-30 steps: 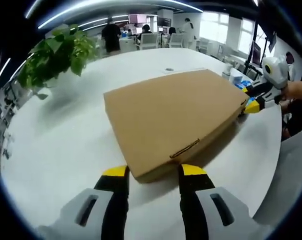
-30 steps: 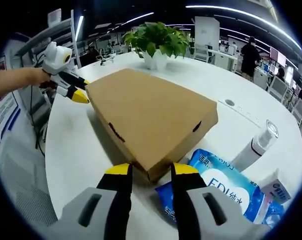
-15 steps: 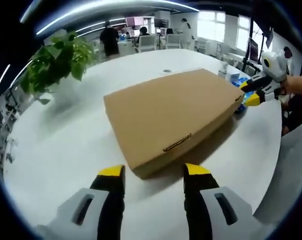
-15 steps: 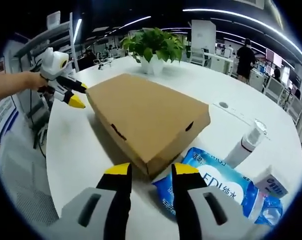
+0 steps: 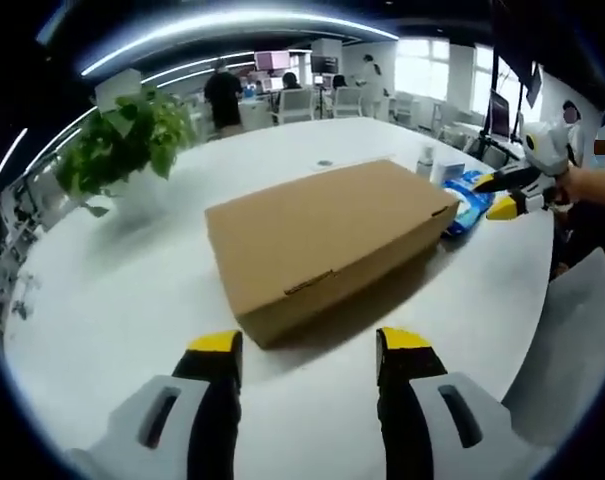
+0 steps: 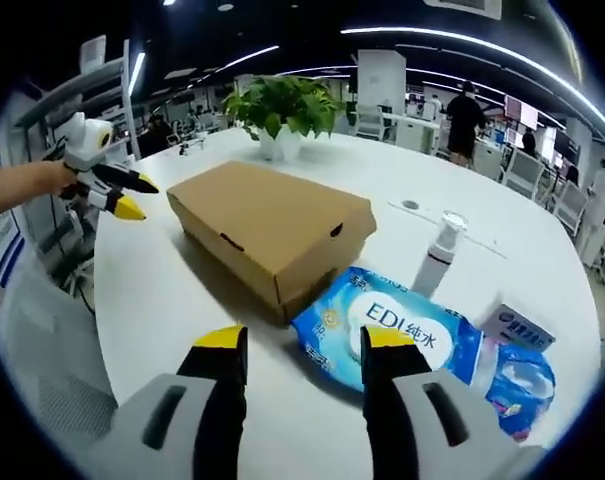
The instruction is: Operate the shoe box by opening the lid, removing the specified soft item, and placing it in the target area until the item is outside and the box remains undamaged.
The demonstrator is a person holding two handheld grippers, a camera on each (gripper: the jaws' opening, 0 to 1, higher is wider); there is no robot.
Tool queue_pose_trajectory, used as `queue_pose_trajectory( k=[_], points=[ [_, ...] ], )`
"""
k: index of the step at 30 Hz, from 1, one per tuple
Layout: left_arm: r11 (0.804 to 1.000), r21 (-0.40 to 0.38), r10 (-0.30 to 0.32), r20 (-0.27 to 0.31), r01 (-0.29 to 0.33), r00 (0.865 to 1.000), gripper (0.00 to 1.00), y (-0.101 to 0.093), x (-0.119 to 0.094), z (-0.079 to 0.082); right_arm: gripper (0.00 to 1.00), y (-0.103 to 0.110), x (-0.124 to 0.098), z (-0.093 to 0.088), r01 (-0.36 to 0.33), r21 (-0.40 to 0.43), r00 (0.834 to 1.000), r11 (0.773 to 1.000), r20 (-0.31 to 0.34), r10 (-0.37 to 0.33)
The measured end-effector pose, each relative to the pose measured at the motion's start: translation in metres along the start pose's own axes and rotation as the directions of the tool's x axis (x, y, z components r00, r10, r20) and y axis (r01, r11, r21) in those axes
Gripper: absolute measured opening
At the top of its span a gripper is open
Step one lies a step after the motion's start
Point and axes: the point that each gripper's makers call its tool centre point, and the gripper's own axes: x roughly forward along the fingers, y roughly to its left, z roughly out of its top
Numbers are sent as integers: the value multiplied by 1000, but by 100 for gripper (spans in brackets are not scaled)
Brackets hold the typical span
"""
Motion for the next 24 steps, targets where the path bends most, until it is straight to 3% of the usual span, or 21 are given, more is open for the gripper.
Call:
queue_pose_trajectory(
  k=[13,24],
  points=[
    [1000,-6,-12,67,12,998,64,-40,-28,-5,58,-16,-56,-25,96,32,995,995,25,-96],
    [999,3,-41,136,41,990,73,-77,-51,-4,72,-13,-99,-41,125,62,990,990,53,-129]
  ],
)
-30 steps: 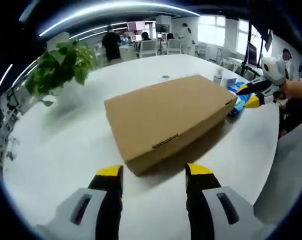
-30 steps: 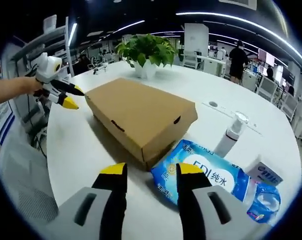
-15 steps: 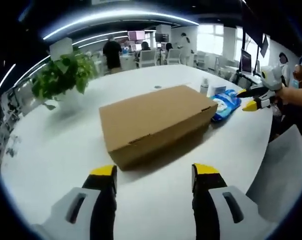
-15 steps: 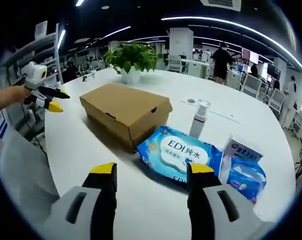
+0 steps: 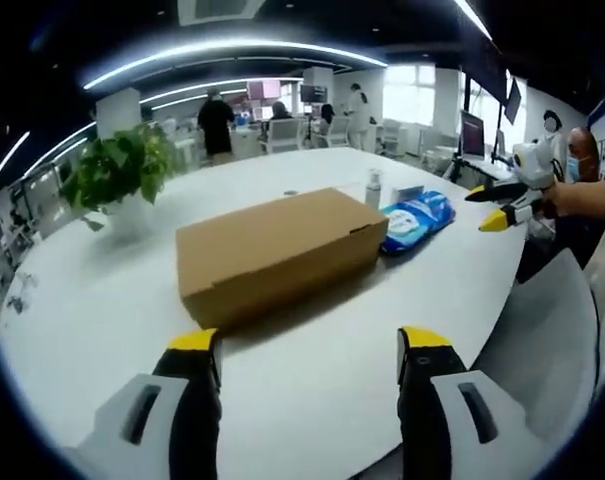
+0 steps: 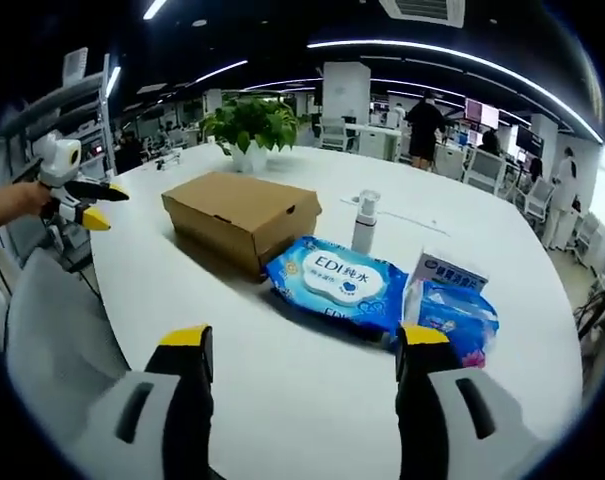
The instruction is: Operate the shoe box by opening the lid, removing the specified soft item, and placing it in the target area until the item is outside and the box remains undamaged.
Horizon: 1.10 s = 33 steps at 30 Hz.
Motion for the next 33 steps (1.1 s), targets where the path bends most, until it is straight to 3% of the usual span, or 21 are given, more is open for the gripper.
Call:
queue_pose_trajectory(
  k=[9,19,22,26,33],
  points=[
    [1000,-10,-13,36,14,999,84,-19,-15,-3,83,17,-21,-15,-19,-3,1000,1000,0,19],
    [999,-47,-10,66,13,998,97,-33,-33,-17,96,23,-36,-21,-17,32,999,999,28,16],
    [997,-72,5,84,1,996,100,-32,-38,-18,96,24,-40,-21,-17,15,999,1000,34,17],
    [996,-86,10,66,-5,998,100,-31,-40,-24,96,26,-42,-23,-26,-1,999,1000,29,26],
    [997,-70,13,59,-9,998,100,-31,-40,-25,96,26,-45,-25,-29,-8,999,1000,26,29]
  ],
)
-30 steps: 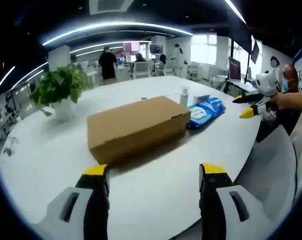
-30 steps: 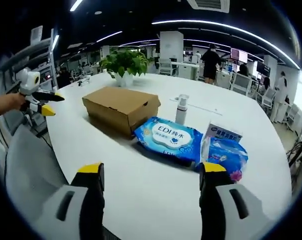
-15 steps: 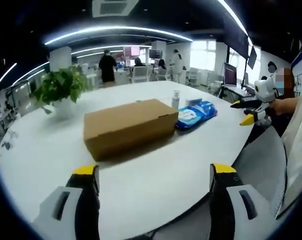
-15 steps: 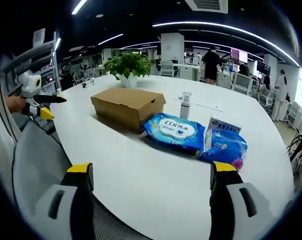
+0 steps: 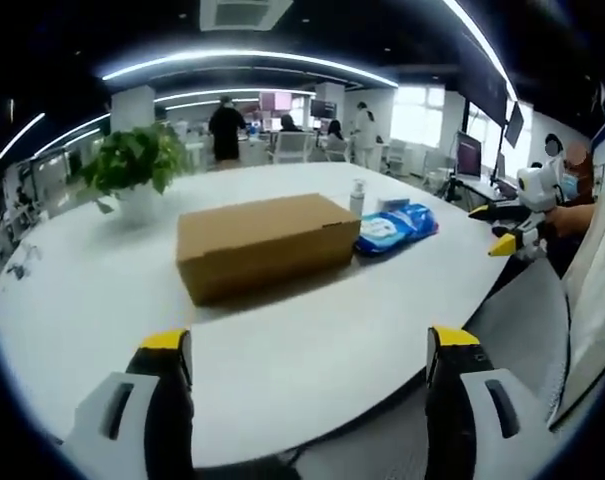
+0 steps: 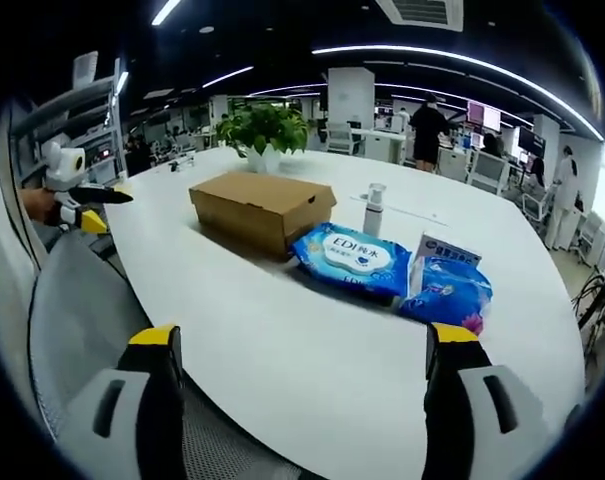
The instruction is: Operate the shoe box by opening the lid, removing the specified soft item, and placing it in the target area until the item is outside and the box remains undamaged.
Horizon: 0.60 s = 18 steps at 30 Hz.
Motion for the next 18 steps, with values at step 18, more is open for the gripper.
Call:
queue_pose_trajectory(
  k=[18],
  points=[
    [999,30,-13,-5,13,1000,100,-2,4,3,96,-2,-1,0,7,9,1000,1000,-2,-7]
  ],
)
